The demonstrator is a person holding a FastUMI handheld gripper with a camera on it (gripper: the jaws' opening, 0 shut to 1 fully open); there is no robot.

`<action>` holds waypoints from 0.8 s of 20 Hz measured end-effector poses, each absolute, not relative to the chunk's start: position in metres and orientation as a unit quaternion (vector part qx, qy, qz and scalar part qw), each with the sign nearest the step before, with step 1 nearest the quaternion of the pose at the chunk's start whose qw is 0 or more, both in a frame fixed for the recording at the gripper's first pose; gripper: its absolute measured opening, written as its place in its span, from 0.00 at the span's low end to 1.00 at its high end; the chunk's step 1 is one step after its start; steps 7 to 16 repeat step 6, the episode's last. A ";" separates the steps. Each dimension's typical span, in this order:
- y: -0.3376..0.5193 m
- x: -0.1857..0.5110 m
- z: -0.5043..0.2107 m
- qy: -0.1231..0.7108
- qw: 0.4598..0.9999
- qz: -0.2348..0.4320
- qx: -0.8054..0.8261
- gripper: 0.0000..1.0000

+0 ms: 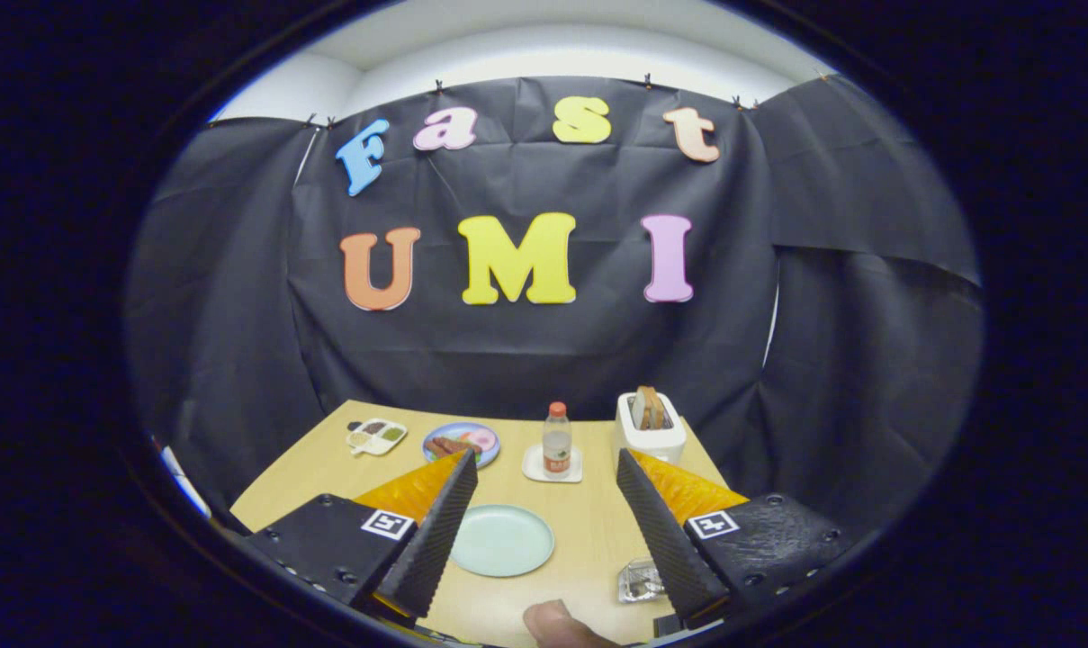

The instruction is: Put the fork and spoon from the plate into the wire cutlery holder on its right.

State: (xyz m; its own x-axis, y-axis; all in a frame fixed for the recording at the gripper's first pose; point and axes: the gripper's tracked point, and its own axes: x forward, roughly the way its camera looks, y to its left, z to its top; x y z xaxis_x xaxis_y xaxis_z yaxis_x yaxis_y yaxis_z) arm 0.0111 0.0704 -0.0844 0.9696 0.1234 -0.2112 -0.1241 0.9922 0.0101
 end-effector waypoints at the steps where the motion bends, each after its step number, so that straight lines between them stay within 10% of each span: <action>1: 0.075 0.007 -0.074 0.093 0.994 0.064 -0.003 0.95; 16: 0.095 -0.006 -0.037 0.034 0.997 0.067 -0.012 0.94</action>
